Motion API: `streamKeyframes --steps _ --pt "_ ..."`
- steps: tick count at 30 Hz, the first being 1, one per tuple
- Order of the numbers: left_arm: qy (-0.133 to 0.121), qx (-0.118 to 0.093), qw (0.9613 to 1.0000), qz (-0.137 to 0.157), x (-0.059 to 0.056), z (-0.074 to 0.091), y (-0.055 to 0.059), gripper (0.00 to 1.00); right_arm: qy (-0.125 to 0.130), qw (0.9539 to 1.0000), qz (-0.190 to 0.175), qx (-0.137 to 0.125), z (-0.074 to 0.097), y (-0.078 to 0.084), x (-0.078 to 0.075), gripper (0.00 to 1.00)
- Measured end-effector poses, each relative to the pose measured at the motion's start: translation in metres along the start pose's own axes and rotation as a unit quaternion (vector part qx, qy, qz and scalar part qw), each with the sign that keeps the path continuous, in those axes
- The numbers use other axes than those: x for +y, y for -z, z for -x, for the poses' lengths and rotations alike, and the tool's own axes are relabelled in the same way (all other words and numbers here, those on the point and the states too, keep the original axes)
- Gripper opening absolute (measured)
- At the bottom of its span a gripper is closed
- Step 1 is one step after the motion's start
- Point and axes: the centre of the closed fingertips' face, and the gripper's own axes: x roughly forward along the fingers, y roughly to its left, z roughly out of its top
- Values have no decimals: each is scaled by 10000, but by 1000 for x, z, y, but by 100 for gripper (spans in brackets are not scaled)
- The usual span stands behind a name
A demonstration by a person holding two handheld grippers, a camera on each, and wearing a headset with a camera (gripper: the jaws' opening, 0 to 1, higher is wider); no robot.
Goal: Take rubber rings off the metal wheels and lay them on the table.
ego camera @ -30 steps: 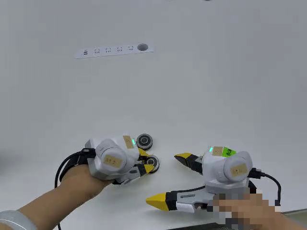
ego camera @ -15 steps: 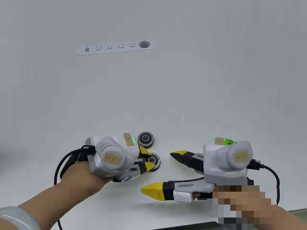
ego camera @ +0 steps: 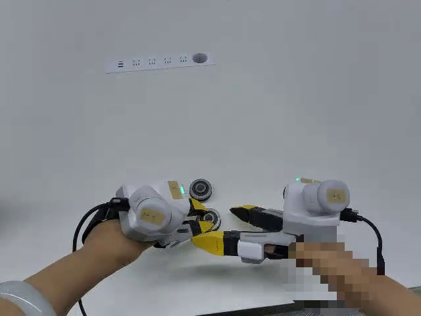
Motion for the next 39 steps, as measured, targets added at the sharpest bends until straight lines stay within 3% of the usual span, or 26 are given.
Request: streamKeyframes --steps 7,14,39 --pt "7 -47 10000 -15 0 0 0 13 -89 9990 -429 49 -6 -4 -1 80" --pt "11 -102 9999 14 0 1 0 13 -187 9976 -629 218 -11 0 0 80" --pt "15 -153 9999 55 -1 1 0 12 -359 9960 -648 507 -16 2 3 79"
